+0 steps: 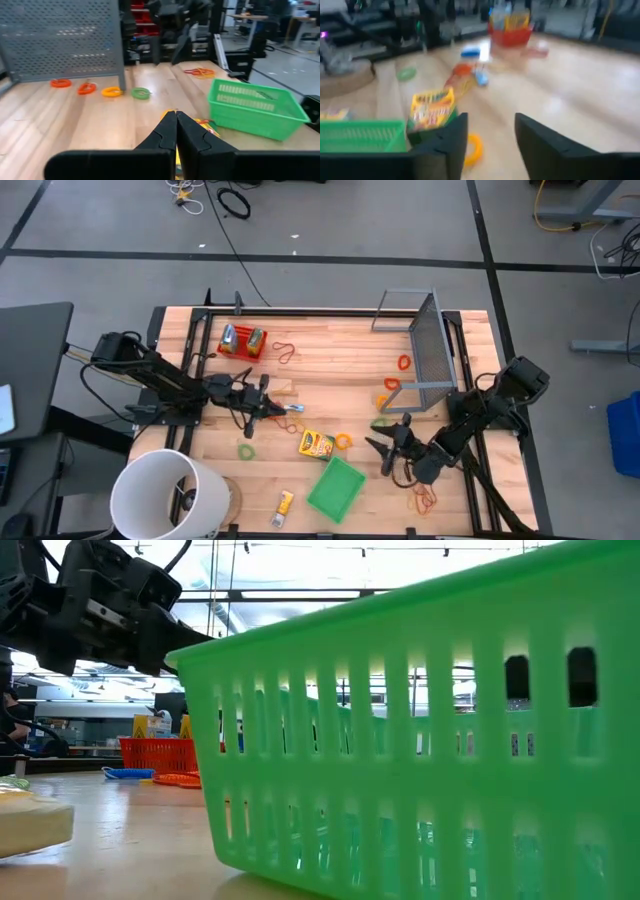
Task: Pick & Place Office Desk Supplies
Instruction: Adjust the shelf on the table
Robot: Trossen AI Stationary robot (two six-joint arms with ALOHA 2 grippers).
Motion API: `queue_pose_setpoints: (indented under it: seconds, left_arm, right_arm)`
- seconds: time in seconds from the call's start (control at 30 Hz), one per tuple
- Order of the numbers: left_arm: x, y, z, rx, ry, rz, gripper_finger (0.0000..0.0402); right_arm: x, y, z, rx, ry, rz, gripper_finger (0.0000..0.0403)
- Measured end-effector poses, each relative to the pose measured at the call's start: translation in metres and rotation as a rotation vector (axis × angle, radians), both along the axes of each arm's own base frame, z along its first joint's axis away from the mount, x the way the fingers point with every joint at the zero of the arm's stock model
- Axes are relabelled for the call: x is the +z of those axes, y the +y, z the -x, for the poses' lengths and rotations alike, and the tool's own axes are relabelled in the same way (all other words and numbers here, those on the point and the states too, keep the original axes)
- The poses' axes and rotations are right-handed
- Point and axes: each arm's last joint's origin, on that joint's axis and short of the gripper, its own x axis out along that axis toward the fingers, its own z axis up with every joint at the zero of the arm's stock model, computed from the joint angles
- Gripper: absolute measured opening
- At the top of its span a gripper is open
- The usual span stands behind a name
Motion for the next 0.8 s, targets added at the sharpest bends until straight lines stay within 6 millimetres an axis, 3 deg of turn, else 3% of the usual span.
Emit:
queue_pose_setpoints:
  seconds: [0.13,0.3,0.63,0.8]
  left_arm:
    - [-0.001,-0.001,0.000,-0.040,0.008,0.002,0.0006]
    - [-0.001,-0.002,0.000,-0.069,0.006,-0.010,0.0007]
    - [-0.005,-0.002,0.001,-0.072,0.047,-0.034,0.0008]
    - [-0.005,-0.002,0.001,-0.068,0.045,-0.036,0.0008]
  right_arm:
    - [-0.017,-0.020,-0.005,-0.012,0.155,-0.196,0.0213]
    - [-0.026,-0.037,-0.007,-0.071,0.290,-0.362,0.0207]
    - [-0.006,-0.033,-0.011,0.051,0.254,-0.425,0.0154]
    - [0.005,-0.032,-0.020,0.089,0.239,-0.321,0.0090]
